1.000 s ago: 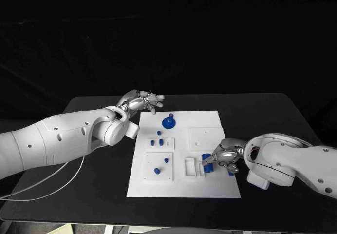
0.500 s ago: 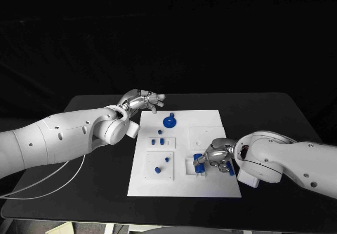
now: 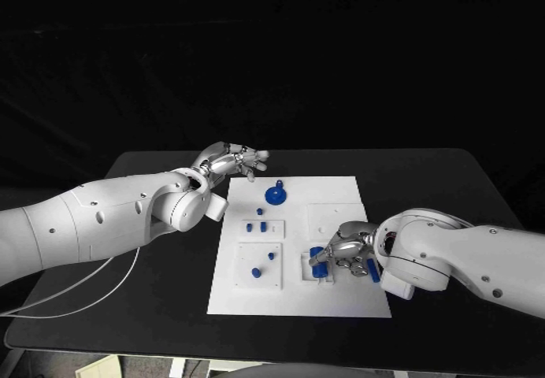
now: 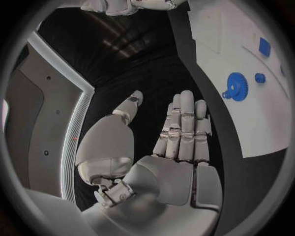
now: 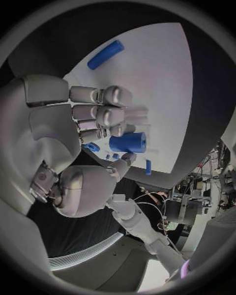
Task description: Assemble the parts on the task board
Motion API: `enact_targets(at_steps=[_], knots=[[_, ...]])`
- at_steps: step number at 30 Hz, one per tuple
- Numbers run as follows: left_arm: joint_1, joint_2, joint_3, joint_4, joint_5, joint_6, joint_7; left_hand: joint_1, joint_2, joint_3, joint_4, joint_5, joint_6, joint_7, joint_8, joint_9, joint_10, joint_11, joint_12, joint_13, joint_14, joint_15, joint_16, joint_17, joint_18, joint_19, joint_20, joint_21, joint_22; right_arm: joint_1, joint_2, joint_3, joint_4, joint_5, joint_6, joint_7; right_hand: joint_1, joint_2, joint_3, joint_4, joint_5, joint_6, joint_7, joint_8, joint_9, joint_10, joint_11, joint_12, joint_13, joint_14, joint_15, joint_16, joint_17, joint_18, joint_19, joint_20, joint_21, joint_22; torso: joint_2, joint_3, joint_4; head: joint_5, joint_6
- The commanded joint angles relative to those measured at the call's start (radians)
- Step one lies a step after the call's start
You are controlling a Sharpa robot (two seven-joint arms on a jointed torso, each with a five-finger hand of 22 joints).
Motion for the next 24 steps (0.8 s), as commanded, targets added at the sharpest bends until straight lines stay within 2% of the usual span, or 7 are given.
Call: enact_targets(at_steps=[1,24], knots=[[0.0,0.0,0.001,0.003,0.006,0.016,0.005,0.001,0.008,0.0,-0.004,0.005,-0.003,-0.001,-0.004,-0.001,-0.01,0.0,-0.002,0.0,-0.001,0.005,-0.006,0.001,-0.005,-0.002,-0.034,-0.007,0.001,0.0,0.001,0.0,0.0,-0.008,0.028,-0.002,-0.011,-0.001,0.004,0.002,-0.004,0.017,0.01,-0.007,-0.001,0.006,-0.003,-0.007,0.002,0.003,-0.003,-0.004,0.001,0.086,0.0,0.004,0.006,0.018,0.0,0.0002,-0.0009,0.002,-0.003],[0.0,-0.003,0.001,0.005,0.006,0.017,0.004,0.0,0.009,-0.002,-0.006,0.005,-0.006,-0.001,-0.005,-0.002,-0.01,0.001,-0.002,0.0,-0.002,0.005,-0.006,0.002,-0.005,-0.002,-0.033,-0.008,0.002,-0.011,0.011,-0.001,-0.008,-0.016,0.037,-0.004,-0.016,-0.006,0.004,0.001,-0.014,0.017,0.01,-0.01,-0.003,0.004,-0.003,-0.008,0.003,0.003,-0.003,-0.005,0.002,0.086,-0.002,0.004,0.007,0.018,0.001,0.001,-0.0008,0.009,-0.012]])
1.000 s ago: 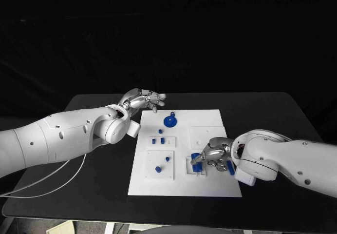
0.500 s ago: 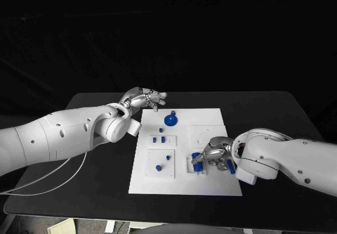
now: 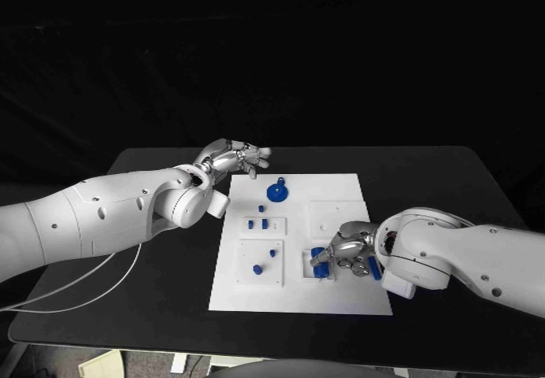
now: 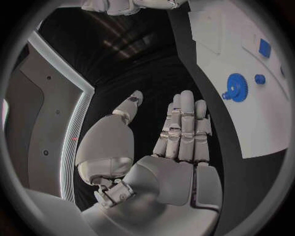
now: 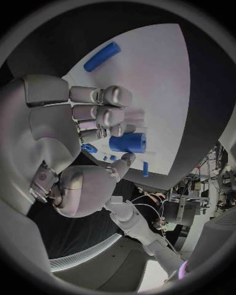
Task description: Assemble the parts on the task board
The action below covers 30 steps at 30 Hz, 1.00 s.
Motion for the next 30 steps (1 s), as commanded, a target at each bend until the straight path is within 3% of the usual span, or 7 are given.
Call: enact_targets(at_steps=[1,6,13,17,30], knots=[[0.0,0.0,0.001,0.003,0.005,0.012,0.006,0.0,0.009,-0.002,-0.006,0.005,-0.006,0.0,-0.005,-0.001,-0.006,-0.003,-0.002,0.0,-0.002,0.005,-0.006,0.001,-0.005,-0.002,-0.033,-0.004,0.001,-0.003,0.002,0.0,0.001,-0.01,0.012,0.002,-0.01,0.001,0.004,0.001,-0.007,0.017,0.01,-0.004,-0.001,0.004,-0.003,-0.004,0.002,0.002,-0.004,-0.005,0.001,0.086,-0.002,0.004,0.003,0.018,0.001,0.0004,0.0002,0.001,-0.002],[0.0,0.0,0.001,0.003,0.005,0.013,0.005,0.0,0.009,-0.002,-0.007,0.005,-0.006,0.0,-0.005,-0.001,-0.006,-0.003,-0.002,0.0,-0.002,0.005,-0.007,0.002,-0.005,-0.001,-0.033,-0.005,0.002,-0.004,0.004,0.0,-0.002,-0.017,0.002,0.005,-0.017,-0.011,0.002,0.002,-0.016,0.016,0.011,-0.007,-0.002,0.003,-0.002,-0.005,0.003,0.001,-0.004,-0.006,0.002,0.086,-0.004,0.004,0.003,0.018,0.0,0.0002,-0.0002,0.002,-0.001],[0.0,-0.001,0.001,0.003,0.005,0.009,0.009,0.0,0.009,-0.002,-0.007,0.005,-0.007,0.0,-0.005,-0.001,-0.006,-0.003,-0.002,0.0,-0.002,0.005,-0.007,0.002,-0.005,-0.001,-0.033,-0.005,0.002,-0.004,0.007,0.0,-0.003,-0.018,0.004,0.006,-0.036,-0.055,0.003,0.017,-0.101,0.013,0.012,-0.015,-0.005,-0.001,-0.001,-0.011,0.005,0.001,-0.003,-0.01,0.003,0.086,-0.008,0.0,0.001,0.015,0.0,0.0,-0.0003,0.003,-0.002],[0.0,-0.001,0.001,0.003,0.005,0.008,0.01,0.001,0.01,-0.002,-0.008,0.006,-0.007,0.0,-0.005,-0.001,-0.006,-0.003,-0.002,0.0,-0.001,0.005,-0.007,0.002,-0.004,-0.001,-0.033,-0.005,0.002,-0.005,0.007,0.0,-0.003,-0.02,0.005,0.004,-0.05,-0.047,-0.035,-0.007,-0.068,0.009,0.013,-0.018,-0.004,-0.005,-0.001,-0.012,0.007,-0.001,-0.003,-0.011,0.005,0.086,-0.012,-0.003,0.002,0.017,0.0,0.0,0.0002,0.003,-0.003],[0.0,-0.003,0.001,0.002,0.005,0.009,0.008,0.001,0.009,-0.003,-0.009,0.005,-0.007,0.0,-0.005,-0.002,-0.006,-0.003,-0.001,0.0,-0.001,0.005,-0.007,0.002,-0.004,-0.001,-0.033,-0.005,0.002,-0.005,0.0,0.0,0.001,-0.04,-0.007,0.015,-0.064,-0.047,-0.073,-0.041,-0.068,0.001,0.015,-0.025,-0.005,-0.009,0.001,-0.014,0.01,-0.002,-0.001,-0.014,0.008,0.086,-0.017,-0.006,0.0,0.015,0.0,0.0004,-0.0002,0.007,-0.007]])
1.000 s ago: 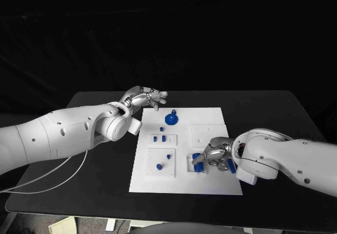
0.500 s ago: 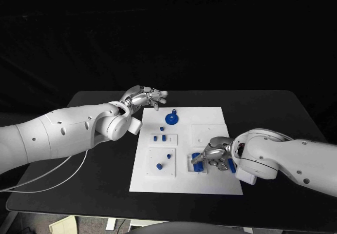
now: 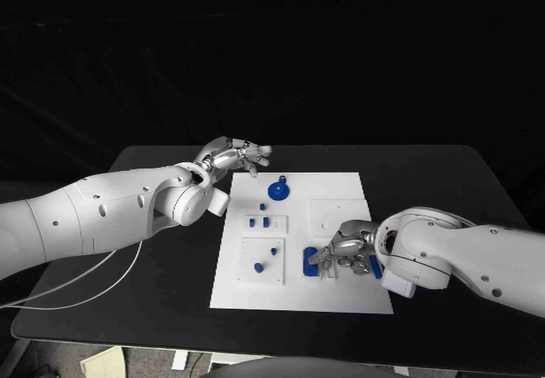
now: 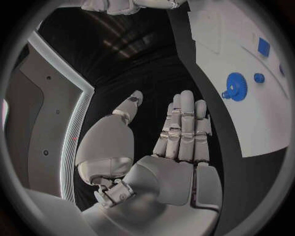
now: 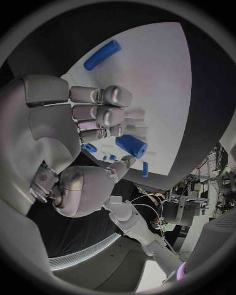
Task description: Assemble the parts on the task board
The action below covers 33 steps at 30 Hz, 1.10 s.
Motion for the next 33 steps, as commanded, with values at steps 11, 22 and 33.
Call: enact_targets(at_steps=[11,22,33], knots=[[0.0,-0.001,0.001,0.0,0.005,0.01,0.005,0.001,0.01,-0.001,-0.007,0.005,-0.008,0.0,-0.005,-0.001,-0.006,-0.003,-0.001,0.0,-0.001,0.005,-0.007,0.001,-0.004,-0.001,-0.033,-0.006,0.002,-0.006,-0.042,-0.001,0.037,-0.045,0.067,0.123,0.036,0.006,-0.025,-0.081,-0.022,0.005,0.002,-0.004,0.002,-0.006,-0.001,-0.005,0.003,-0.003,-0.005,-0.008,0.003,0.086,-0.003,-0.003,-0.004,0.013,0.0,0.001,-0.0005,0.002,0.001],[0.0,0.0,0.001,-0.001,0.005,0.013,0.003,0.0,0.01,-0.001,-0.007,0.005,-0.007,0.0,-0.004,-0.001,-0.005,-0.003,-0.001,0.0,-0.001,0.005,-0.007,0.002,-0.004,-0.001,-0.033,-0.006,0.002,-0.007,-0.044,-0.001,0.041,-0.05,0.092,0.112,0.065,0.005,-0.02,-0.106,-0.04,0.017,-0.001,0.0,0.004,0.0,-0.003,-0.004,0.004,0.0,-0.007,-0.009,0.004,0.086,0.002,-0.002,-0.004,0.012,0.0,0.0009,-0.0003,0.001,0.002],[0.0,0.0,0.001,-0.001,0.005,0.015,0.001,-0.001,0.011,-0.002,-0.007,0.005,-0.006,-0.001,-0.004,-0.001,-0.005,-0.003,0.0,0.001,-0.001,0.005,-0.008,0.002,-0.004,-0.001,-0.033,-0.006,0.003,-0.011,-0.026,-0.001,0.027,-0.075,0.078,0.077,0.113,0.022,0.093,-0.036,-0.116,0.038,-0.004,0.0,0.001,0.017,-0.006,-0.008,0.002,0.007,-0.009,-0.011,0.006,0.086,0.015,0.011,-0.005,0.01,0.0,0.0002,0.0011,0.0,-0.001]])
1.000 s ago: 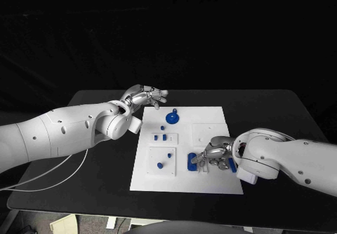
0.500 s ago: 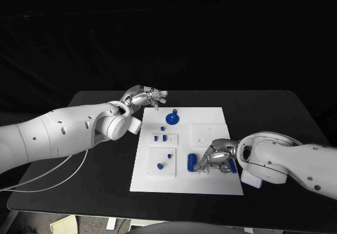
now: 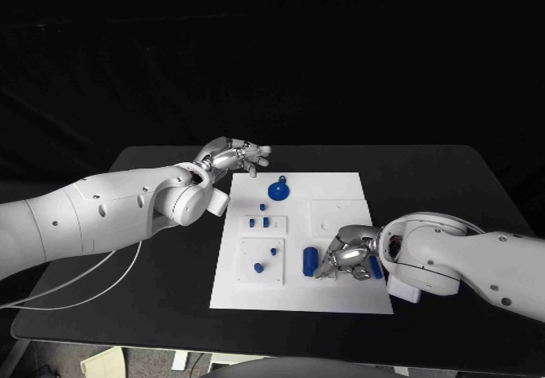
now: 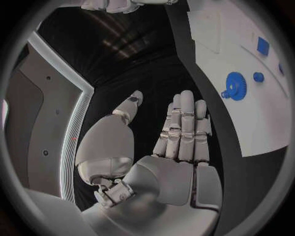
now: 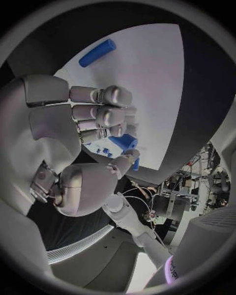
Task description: Assemble the parts on the task board
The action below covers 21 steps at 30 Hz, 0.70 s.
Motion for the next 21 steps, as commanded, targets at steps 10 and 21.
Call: enact_targets(at_steps=[10,21], knots=[[0.0,0.0,0.001,0.002,0.005,0.014,0.001,-0.001,0.012,-0.002,-0.007,0.005,-0.005,-0.001,-0.003,-0.001,-0.004,-0.003,0.0,0.001,-0.001,0.004,-0.004,0.002,-0.004,0.0,-0.033,-0.007,0.001,-0.005,0.01,0.0,-0.009,-0.035,0.01,-0.021,-0.022,0.06,0.142,0.142,-0.009,0.028,0.008,0.002,-0.003,0.015,0.001,-0.009,0.001,0.001,-0.009,-0.007,0.004,0.086,0.003,0.007,-0.002,0.014,0.0,-0.0002,0.0004,0.001,-0.004],[0.0,-0.001,0.0,0.002,0.004,0.017,-0.001,-0.005,0.012,-0.005,-0.006,-0.003,-0.004,-0.002,-0.002,-0.001,-0.004,-0.004,0.0,0.001,-0.001,0.004,-0.005,0.003,-0.004,-0.001,-0.033,-0.009,0.002,-0.005,0.008,0.0,-0.01,-0.033,0.044,-0.025,-0.025,0.071,0.272,0.152,-0.009,0.031,0.009,0.003,0.0,0.019,0.001,-0.009,0.006,0.002,-0.009,-0.004,0.007,0.086,0.001,0.009,0.012,0.019,0.0,0.0,-0.0001,0.001,-0.005]])
